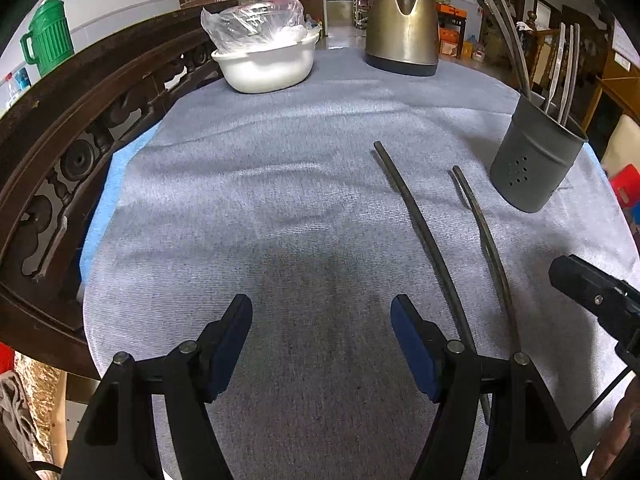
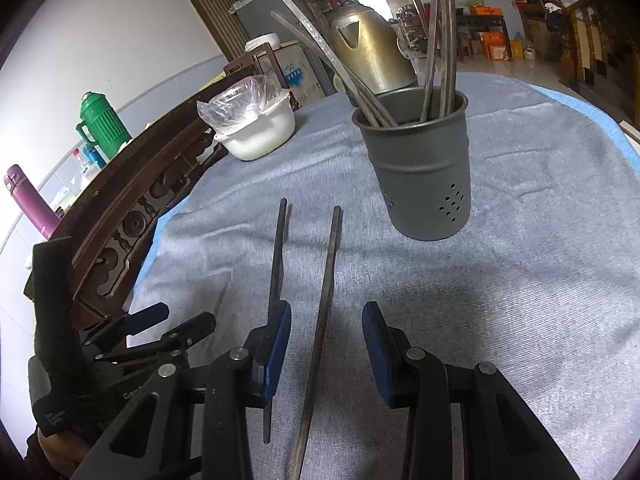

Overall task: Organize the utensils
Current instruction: 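Close the left tool on one chopstick while the right tool grasps the other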

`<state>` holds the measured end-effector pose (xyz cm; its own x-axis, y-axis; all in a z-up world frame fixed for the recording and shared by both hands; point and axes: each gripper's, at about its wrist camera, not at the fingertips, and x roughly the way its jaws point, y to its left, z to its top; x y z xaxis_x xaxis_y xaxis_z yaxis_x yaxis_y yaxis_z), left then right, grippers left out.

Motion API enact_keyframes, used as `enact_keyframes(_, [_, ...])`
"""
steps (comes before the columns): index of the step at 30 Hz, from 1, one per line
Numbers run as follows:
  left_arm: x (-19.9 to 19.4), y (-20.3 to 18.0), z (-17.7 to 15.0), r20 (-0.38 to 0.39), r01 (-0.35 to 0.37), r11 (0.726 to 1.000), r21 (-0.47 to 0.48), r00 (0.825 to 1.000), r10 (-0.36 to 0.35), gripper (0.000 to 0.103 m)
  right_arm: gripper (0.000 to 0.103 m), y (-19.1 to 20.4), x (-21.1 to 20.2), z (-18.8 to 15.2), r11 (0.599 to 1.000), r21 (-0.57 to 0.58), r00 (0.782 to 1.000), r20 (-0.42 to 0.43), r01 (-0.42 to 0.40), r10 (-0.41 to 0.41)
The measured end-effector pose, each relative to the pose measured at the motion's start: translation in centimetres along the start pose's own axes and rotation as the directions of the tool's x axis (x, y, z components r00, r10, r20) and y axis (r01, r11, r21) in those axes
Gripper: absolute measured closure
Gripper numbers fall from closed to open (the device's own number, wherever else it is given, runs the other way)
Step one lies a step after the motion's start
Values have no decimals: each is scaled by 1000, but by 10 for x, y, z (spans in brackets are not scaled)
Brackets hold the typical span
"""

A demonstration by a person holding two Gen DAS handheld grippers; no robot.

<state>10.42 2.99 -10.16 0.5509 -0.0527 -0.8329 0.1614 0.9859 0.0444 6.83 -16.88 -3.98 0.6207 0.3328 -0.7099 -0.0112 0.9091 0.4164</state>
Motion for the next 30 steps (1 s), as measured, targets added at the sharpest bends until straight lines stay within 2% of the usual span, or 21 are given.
enact_keyframes(6, [3, 2, 8, -13, 44, 999, -25, 999, -44, 30, 62, -1, 2, 0, 1000, 3, 1000, 3, 2, -2])
enact_keyframes(12, [11, -8, 16, -51, 124, 991, -49, 991, -127, 30, 62, -3, 4, -2, 1000, 9, 1000, -3, 10, -10])
enact_keyframes(20, [30, -27, 21, -115, 168, 985, -49, 978, -172, 30, 62, -11, -4, 0, 999, 31, 1000, 16, 23, -23])
enact_keyframes(26, [36, -35, 23, -132, 190, 980, -58, 972, -196, 30, 62, -16, -5, 0, 999, 44, 999, 23, 26, -27])
enact_keyframes(28, [38, -37, 23, -137, 187, 981, -53, 972, -192, 32, 62, -17, -5, -1, 999, 46, 999, 22, 25, -26])
enact_keyframes(30, [39, -41, 25, -129, 173, 984, -33, 976, -176, 41, 62, -18, -4, -1, 999, 47, 999, 21, 23, -24])
